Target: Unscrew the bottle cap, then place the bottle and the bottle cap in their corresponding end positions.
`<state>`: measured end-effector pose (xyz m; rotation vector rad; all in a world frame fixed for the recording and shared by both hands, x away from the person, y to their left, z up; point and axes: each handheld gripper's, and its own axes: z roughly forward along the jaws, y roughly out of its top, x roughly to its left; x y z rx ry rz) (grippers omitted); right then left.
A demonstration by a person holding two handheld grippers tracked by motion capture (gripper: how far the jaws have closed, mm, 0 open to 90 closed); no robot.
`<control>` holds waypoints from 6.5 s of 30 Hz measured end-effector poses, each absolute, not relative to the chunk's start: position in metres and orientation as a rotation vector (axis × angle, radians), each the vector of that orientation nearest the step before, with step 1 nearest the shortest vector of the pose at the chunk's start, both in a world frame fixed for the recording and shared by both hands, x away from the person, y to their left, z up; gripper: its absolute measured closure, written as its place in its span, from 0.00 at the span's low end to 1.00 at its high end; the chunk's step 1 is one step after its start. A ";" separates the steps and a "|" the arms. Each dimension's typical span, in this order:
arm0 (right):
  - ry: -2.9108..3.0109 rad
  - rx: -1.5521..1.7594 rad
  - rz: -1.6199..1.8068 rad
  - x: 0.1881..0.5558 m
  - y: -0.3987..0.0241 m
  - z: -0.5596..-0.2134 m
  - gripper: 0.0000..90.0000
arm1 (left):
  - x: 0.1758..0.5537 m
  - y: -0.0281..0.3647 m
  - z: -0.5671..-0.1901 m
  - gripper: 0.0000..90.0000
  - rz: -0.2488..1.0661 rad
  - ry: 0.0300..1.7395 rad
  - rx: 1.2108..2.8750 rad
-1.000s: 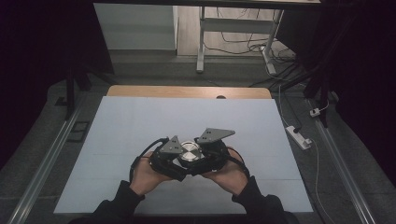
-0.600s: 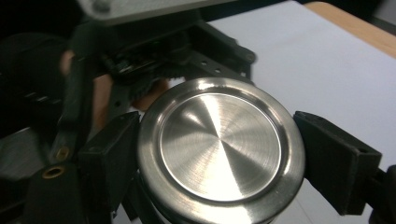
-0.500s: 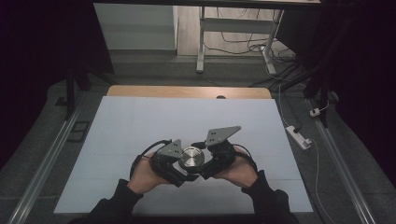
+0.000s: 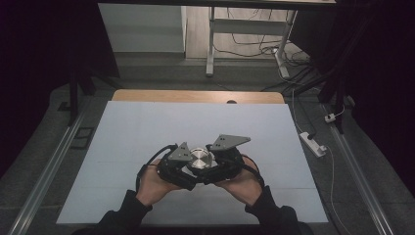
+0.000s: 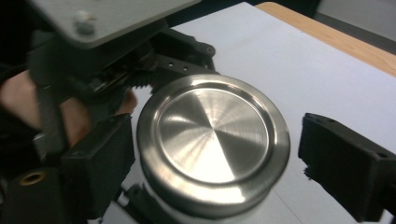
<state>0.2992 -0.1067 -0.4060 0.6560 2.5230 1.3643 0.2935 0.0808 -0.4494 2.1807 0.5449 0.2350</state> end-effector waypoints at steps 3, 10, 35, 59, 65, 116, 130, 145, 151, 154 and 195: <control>2.526 0.649 1.376 0.298 -0.105 -0.408 0.19 | 0.293 0.080 -0.449 0.18 0.229 0.533 2.193; 2.647 0.481 1.428 0.303 -0.113 -0.403 0.20 | 0.294 0.085 -0.448 0.18 0.133 0.408 2.183; 2.560 0.605 1.385 0.300 -0.108 -0.406 0.20 | 0.293 0.078 -0.449 0.18 0.207 0.518 2.214; 2.712 0.323 1.599 0.309 -0.126 -0.397 0.22 | 0.295 0.086 -0.448 0.18 0.000 0.252 2.201; 2.697 0.347 1.606 0.310 -0.128 -0.397 0.22 | 0.297 0.087 -0.451 0.18 0.019 0.297 2.210; 2.639 0.348 1.567 0.294 -0.128 -0.406 0.22 | 0.326 0.125 -0.456 0.18 0.226 0.581 2.128; 2.624 0.345 1.578 0.285 -0.127 -0.414 0.22 | 0.336 0.125 -0.449 0.18 0.269 0.584 2.110; 2.618 0.346 1.556 0.278 -0.129 -0.430 0.22 | 0.357 0.114 -0.449 0.18 0.288 0.589 2.103; 2.622 0.339 1.544 0.276 -0.128 -0.438 0.22 | 0.366 0.109 -0.450 0.18 0.285 0.588 2.093; 2.625 0.336 1.536 0.275 -0.127 -0.443 0.22 | 0.370 0.107 -0.451 0.18 0.285 0.585 2.093; 2.643 0.466 1.411 0.306 -0.114 -0.515 0.22 | 0.425 0.090 -0.482 0.18 0.337 0.664 2.076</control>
